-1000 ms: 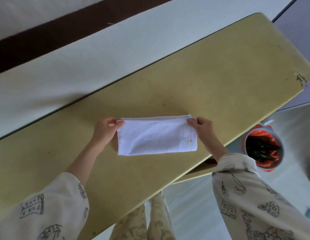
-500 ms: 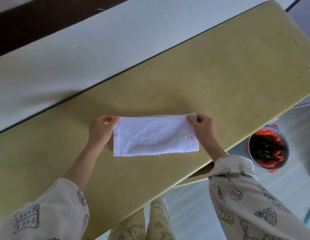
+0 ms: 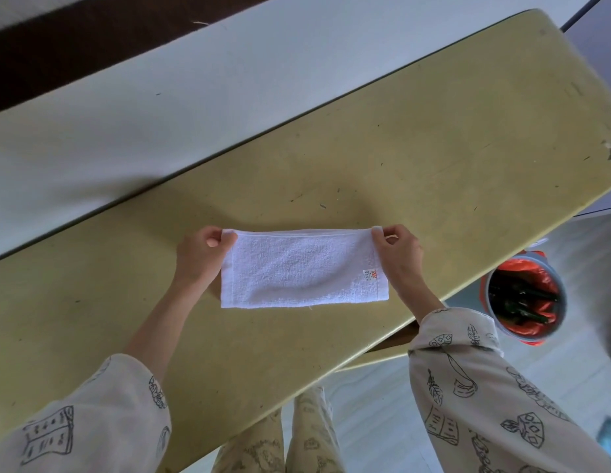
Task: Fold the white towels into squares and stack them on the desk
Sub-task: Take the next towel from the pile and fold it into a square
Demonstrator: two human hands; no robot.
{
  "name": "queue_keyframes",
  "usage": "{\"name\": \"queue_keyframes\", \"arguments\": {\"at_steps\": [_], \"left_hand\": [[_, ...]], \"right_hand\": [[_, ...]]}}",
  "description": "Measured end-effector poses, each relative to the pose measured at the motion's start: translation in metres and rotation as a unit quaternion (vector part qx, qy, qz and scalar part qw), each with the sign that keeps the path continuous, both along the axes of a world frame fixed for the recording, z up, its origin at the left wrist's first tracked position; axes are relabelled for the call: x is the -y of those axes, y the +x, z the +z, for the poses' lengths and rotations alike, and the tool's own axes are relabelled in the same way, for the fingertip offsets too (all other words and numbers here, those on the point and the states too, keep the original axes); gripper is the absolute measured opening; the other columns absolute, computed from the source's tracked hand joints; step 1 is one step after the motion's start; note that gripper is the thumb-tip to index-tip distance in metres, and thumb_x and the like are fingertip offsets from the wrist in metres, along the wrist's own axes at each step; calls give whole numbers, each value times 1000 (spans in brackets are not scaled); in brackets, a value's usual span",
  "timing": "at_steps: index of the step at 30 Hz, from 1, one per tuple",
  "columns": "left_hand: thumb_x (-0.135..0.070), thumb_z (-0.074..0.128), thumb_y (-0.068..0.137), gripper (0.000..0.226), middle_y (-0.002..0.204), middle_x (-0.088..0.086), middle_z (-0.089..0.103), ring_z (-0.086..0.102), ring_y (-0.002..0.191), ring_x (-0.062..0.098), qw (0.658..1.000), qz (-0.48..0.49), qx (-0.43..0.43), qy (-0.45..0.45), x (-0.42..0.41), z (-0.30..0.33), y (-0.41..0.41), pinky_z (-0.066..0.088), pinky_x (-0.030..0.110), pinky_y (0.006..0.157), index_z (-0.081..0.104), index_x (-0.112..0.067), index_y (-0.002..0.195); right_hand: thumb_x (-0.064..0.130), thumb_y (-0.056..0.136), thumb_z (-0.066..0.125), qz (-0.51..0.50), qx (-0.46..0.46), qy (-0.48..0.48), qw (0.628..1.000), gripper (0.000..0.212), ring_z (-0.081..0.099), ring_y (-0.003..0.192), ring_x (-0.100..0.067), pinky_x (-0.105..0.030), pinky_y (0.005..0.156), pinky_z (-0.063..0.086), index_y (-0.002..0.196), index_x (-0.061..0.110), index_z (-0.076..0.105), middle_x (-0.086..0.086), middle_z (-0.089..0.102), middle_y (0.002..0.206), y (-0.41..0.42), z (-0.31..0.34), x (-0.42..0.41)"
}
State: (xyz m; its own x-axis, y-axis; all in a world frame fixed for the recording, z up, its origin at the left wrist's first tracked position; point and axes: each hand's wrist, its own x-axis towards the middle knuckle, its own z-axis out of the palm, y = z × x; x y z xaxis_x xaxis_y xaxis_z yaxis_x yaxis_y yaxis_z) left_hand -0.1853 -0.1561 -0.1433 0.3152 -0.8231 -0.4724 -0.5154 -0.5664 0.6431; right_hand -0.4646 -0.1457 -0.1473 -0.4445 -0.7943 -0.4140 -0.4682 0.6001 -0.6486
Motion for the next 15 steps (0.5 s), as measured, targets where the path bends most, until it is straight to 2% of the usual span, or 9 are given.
{"name": "queue_keyframes", "arguments": {"at_steps": [4,7,9,11,13,15], "left_hand": [[-25,58,87,16,82,4,63,56,76,19,998,-47,-46,6,-2,12,7,47,35,76,64,-10,90],[-22,57,88,22,73,11,56,50,68,19,994,-91,-47,-22,-5,42,11,37,29,63,59,-1,84],[-17,59,88,18,76,10,62,59,66,19,993,-75,-87,-22,-8,69,12,46,27,63,61,0,92],[-12,62,87,14,83,10,65,66,62,15,983,-68,-170,15,-17,96,15,56,25,60,63,-3,97],[-13,64,85,10,86,16,67,70,68,19,965,-120,-225,63,-26,124,20,58,30,62,64,-7,94],[-15,59,89,11,87,16,70,70,76,28,950,-183,-235,98,-33,153,28,58,33,65,65,-9,96]], "right_hand": [[24,91,56,23,66,-10,998,15,47,60,-9,-21,57,37,86,10,58,6,56,68,-3,15,-2],[24,90,58,48,120,-4,992,12,56,72,-16,-33,70,50,82,16,59,1,62,76,-7,44,-7],[20,92,56,74,172,12,982,11,59,78,-19,-35,74,57,82,16,58,-5,63,84,-10,72,-14],[14,93,54,99,242,45,964,10,60,76,-18,-27,62,58,84,12,56,-7,62,85,-13,101,-25],[14,93,54,150,276,82,946,10,64,72,-18,-24,56,55,85,10,56,-8,64,82,-20,127,-33],[17,92,54,208,295,125,924,10,66,67,-18,-27,58,55,85,10,57,-7,65,78,-26,150,-36]]}}
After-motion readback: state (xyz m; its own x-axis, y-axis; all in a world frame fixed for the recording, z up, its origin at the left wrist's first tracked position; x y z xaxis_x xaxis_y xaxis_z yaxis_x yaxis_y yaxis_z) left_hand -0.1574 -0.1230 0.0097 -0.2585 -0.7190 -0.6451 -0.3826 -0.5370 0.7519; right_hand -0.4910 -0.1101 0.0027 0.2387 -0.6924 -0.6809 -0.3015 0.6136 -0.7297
